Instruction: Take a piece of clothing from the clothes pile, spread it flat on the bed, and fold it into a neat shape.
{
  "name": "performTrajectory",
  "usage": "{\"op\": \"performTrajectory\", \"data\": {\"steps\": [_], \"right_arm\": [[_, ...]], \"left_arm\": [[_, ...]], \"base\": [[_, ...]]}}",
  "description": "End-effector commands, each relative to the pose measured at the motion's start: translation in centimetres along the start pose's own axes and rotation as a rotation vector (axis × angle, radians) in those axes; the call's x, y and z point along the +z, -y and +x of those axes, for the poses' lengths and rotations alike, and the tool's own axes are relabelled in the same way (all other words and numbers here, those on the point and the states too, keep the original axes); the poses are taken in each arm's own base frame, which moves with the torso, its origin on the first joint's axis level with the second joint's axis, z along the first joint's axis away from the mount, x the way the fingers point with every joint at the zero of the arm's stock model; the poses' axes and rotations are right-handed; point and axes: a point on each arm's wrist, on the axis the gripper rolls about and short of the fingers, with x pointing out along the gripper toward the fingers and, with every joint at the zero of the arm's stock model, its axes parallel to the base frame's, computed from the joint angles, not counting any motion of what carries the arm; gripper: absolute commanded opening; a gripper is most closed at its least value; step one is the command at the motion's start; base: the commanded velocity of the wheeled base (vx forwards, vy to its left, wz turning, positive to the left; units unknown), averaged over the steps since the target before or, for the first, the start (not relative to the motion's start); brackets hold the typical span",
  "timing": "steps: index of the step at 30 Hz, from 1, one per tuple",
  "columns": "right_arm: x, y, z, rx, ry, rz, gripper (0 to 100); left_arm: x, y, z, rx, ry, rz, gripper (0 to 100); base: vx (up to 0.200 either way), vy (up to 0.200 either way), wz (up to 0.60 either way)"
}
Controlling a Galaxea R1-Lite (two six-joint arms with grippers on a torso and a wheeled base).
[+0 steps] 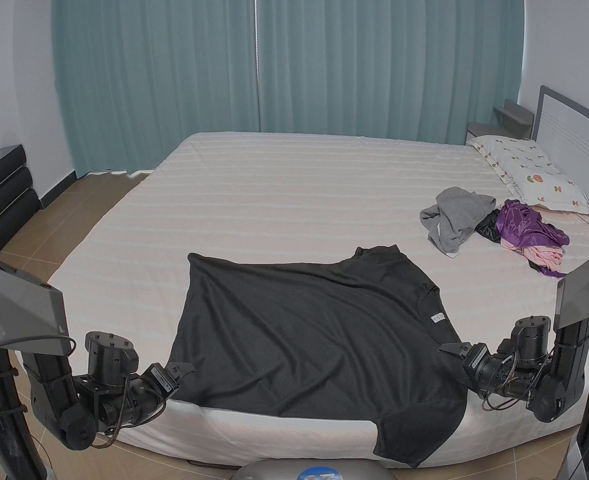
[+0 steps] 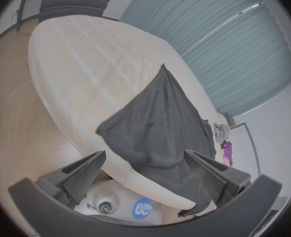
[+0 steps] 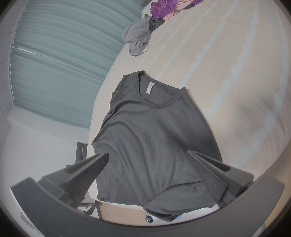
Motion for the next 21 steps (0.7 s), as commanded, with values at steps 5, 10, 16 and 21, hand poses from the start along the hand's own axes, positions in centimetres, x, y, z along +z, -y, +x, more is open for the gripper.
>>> {"op": "performTrajectory", "data": {"steps": [5,10,16,21], "right_arm": [[-0.2,0.3,0.3,-0.001,-0.001,-0.005,100],[-0.5,0.3,0.4,0.001,-0.003,-0.01,100],[-0.5,0.3,0.5,-0.001,-0.006,-0.013,100],[-0.7,0.4,0.5,-0.005,-0.009,-0.017,100]], "left_arm": [[0.1,-2.1,2.3,0.125,0.034,0.055,100],[0.9,-2.6,3.6,0.124,0.081,0.055,100],[0.8,-3.0,4.2,0.138,0.082,0.083,100],[0.8,-3.0,4.3,0.14,0.083,0.094,0]], "base": [[0.0,0.0,0.0],[0.0,0.0,0.0],[0.0,0.0,0.0],[0.0,0.0,0.0]]}}
